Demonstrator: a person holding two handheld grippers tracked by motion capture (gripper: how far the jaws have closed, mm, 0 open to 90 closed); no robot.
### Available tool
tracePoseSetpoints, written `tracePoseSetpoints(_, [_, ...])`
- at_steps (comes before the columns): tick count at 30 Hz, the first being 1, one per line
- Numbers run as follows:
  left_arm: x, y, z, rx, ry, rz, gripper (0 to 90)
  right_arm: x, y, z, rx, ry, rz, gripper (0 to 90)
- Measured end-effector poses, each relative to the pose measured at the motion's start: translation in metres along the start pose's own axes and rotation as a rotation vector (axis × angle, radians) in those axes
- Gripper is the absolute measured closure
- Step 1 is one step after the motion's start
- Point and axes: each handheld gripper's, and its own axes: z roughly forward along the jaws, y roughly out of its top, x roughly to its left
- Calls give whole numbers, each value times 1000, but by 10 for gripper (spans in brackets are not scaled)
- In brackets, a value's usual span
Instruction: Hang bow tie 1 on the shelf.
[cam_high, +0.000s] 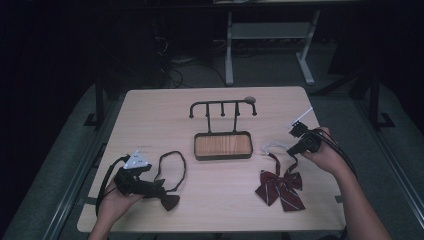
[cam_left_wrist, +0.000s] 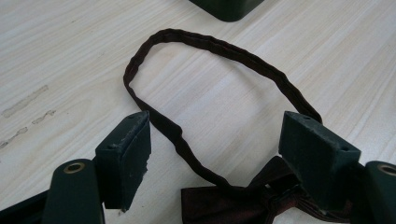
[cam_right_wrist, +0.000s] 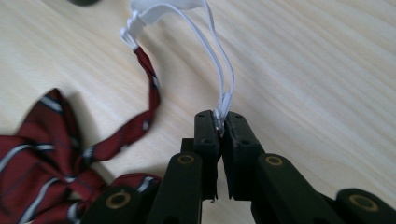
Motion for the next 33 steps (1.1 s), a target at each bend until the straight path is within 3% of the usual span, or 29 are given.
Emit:
tracePoseSetpoints(23, [0,-1,2,5,-7,1,256,19,-5,-41,-73,111,-58,842])
tracePoseSetpoints(33, [0,-1,2,7,-8,0,255,30,-3,-59,-85,97,-106,842])
